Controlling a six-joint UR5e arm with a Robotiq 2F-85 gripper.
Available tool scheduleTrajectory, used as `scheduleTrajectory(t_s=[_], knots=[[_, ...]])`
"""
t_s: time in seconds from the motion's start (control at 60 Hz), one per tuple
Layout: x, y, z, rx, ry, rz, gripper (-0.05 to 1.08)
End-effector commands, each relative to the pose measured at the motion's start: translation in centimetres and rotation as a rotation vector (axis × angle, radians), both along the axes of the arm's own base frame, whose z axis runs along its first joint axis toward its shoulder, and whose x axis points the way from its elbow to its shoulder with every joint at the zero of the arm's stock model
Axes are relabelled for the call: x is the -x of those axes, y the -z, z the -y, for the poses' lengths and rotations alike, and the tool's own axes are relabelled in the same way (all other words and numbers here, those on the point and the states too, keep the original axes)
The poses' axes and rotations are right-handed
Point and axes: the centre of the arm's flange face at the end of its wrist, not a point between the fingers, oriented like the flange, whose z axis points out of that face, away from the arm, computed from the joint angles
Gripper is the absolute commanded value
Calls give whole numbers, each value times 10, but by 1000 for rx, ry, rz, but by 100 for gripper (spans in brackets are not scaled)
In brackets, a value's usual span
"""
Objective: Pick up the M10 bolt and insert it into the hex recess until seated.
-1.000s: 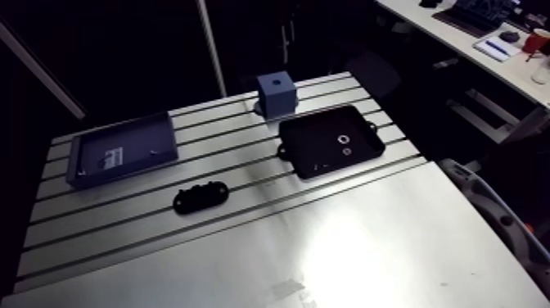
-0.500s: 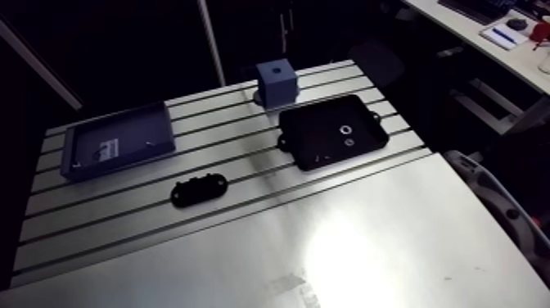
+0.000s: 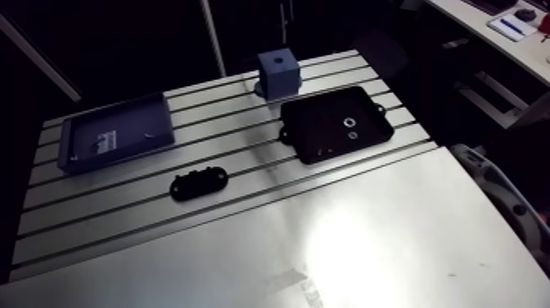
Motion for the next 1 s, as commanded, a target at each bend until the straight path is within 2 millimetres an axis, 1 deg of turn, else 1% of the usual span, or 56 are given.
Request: scheduleTrajectory(t_s=[0.017,0.15,0.2,0.367,0.5,0.65,0.75,1.0], knots=[[1,4,1,-1,4,4,95],[1,8,1,-1,7,7,94],[2,14,1,2,8,15,94],[4,19,0,2,6,13,94],[5,20,0,3,6,13,95],[7,23,7,4,-3,15,95],[8,23,7,3,-3,14,95],[11,31,8,5,-5,23,95]])
